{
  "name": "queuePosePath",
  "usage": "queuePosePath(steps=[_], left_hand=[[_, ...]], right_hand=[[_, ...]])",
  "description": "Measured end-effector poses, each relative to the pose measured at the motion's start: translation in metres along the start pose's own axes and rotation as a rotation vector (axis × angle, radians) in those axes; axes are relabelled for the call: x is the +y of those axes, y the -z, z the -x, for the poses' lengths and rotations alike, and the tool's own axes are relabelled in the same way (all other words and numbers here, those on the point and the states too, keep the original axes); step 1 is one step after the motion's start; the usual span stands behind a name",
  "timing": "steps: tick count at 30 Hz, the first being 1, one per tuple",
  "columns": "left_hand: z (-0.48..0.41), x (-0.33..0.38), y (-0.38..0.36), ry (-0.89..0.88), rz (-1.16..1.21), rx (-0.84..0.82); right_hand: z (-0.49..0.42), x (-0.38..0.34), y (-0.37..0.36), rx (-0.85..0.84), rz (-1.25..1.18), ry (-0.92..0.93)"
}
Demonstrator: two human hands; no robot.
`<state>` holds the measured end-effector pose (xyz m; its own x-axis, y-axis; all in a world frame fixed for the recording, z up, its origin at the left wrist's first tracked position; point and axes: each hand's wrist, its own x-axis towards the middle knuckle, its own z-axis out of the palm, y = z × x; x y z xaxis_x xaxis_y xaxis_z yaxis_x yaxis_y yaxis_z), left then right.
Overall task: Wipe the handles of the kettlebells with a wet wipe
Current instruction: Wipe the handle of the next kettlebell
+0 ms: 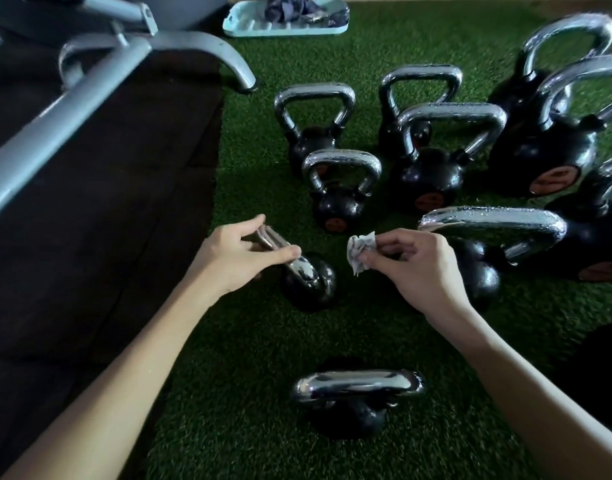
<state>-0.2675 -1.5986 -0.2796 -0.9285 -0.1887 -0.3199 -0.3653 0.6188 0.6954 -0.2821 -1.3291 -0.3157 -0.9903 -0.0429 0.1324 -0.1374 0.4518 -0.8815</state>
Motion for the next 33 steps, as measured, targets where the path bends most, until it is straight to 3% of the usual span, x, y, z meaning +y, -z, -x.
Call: queuePosePath(steps=[6, 12, 15, 23, 29, 33], left_hand=[[-0.010, -0.034, 0.025, -0.078, 0.048, -0.188], [-0.023, -0.040, 0.032, -0.234, -0.037, -0.286], [-0.030, -0.046, 0.040, -0.267, -0.112, -0.308], [-0.048, -0.064, 0.053, -0.288, -0.041, -0.342], [-0.048, -0.072, 0.057, -0.322, -0.075, -0.331], [-0.044, -0.072, 0.057, -0.324, -0.080, -0.305]], right_hand=[[-0.024, 0.001, -0.043, -0.121, 0.057, -0.021], [-0.058, -0.007, -0.092, -0.201, 0.160, 0.083], [-0.070, -0.006, -0.101, -0.277, 0.201, 0.084], [-0.069, -0.022, -0.122, -0.235, 0.115, 0.193], [-0.071, -0.006, -0.117, -0.294, 0.276, 0.142], [-0.069, -0.021, -0.126, -0.249, 0.163, 0.218]])
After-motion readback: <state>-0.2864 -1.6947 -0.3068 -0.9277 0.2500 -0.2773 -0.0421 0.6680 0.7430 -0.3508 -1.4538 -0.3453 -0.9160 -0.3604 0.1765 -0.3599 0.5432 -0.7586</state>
